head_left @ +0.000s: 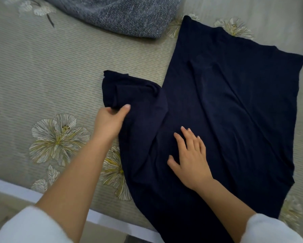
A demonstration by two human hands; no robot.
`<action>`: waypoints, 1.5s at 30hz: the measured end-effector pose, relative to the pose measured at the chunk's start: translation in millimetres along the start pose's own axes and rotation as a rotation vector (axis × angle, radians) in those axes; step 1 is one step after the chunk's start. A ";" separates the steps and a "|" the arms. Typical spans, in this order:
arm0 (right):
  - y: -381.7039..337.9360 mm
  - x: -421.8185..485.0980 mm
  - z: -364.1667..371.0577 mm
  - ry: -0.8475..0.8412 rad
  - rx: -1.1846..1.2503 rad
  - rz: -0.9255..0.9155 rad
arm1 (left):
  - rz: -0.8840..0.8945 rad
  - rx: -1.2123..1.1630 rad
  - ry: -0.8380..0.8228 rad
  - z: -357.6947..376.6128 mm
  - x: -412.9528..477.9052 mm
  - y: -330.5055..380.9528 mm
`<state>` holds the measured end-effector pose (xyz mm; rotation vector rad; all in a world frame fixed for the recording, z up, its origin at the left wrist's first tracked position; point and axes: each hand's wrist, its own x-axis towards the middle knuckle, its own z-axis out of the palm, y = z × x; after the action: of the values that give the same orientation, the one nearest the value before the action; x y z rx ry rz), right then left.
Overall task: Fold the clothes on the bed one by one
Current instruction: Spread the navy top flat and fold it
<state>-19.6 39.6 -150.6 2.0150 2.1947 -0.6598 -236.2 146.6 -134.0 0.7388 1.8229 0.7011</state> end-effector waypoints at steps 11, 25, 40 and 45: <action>-31.8 -3.2 2.8 -0.063 0.064 -0.112 | 0.083 -0.820 0.266 -77.1 -28.9 -21.1; -39.7 -5.9 16.2 -0.161 0.041 -0.156 | 0.041 -0.684 0.240 -95.6 -38.6 -28.1; 102.5 -36.7 -50.3 0.456 0.840 0.643 | 0.851 1.102 -0.527 126.5 -107.9 -68.3; 92.9 -15.6 -51.4 0.290 0.606 0.286 | 0.896 1.210 -0.373 112.3 -112.7 -95.5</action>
<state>83.6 47.6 -122.1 2.8068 1.9238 -1.1625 -112.6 14.8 -176.3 2.3651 1.3660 -0.1480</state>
